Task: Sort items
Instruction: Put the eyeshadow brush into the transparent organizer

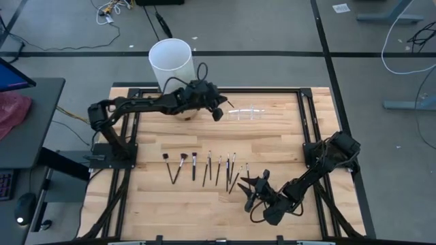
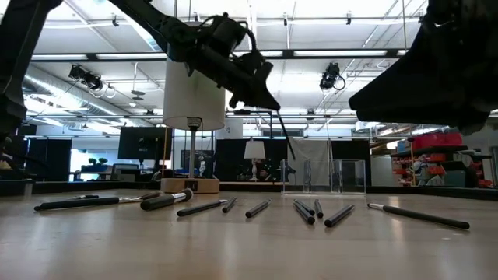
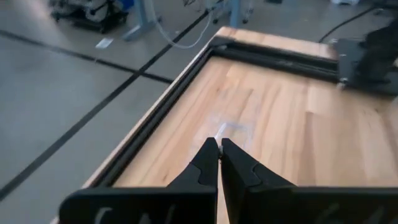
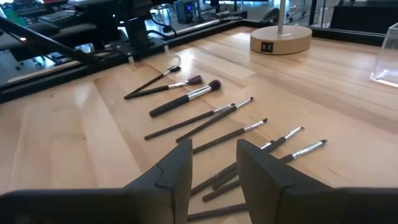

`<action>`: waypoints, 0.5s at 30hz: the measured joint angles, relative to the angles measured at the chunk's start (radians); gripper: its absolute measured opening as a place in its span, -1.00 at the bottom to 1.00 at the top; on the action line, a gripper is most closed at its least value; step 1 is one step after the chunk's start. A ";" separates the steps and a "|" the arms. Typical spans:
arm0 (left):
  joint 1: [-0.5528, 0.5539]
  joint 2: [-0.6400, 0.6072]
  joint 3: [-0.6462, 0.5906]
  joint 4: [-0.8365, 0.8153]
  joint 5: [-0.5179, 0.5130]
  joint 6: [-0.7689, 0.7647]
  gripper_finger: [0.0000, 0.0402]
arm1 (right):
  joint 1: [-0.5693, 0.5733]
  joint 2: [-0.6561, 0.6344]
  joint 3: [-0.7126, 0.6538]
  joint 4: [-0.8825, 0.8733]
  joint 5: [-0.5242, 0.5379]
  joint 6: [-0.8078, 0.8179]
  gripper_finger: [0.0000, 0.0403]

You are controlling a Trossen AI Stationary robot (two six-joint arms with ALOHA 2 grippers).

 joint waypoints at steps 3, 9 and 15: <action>0.008 0.031 0.000 0.020 -0.011 -0.034 -0.99 | 0.001 0.000 0.000 0.010 -0.001 -0.001 -0.38; 0.030 0.066 0.000 0.053 0.041 -0.090 -0.99 | 0.001 0.000 0.000 0.010 -0.002 -0.001 -0.38; 0.059 0.070 0.000 0.051 0.141 -0.173 -0.99 | -0.002 0.000 0.000 0.010 -0.001 -0.001 -0.38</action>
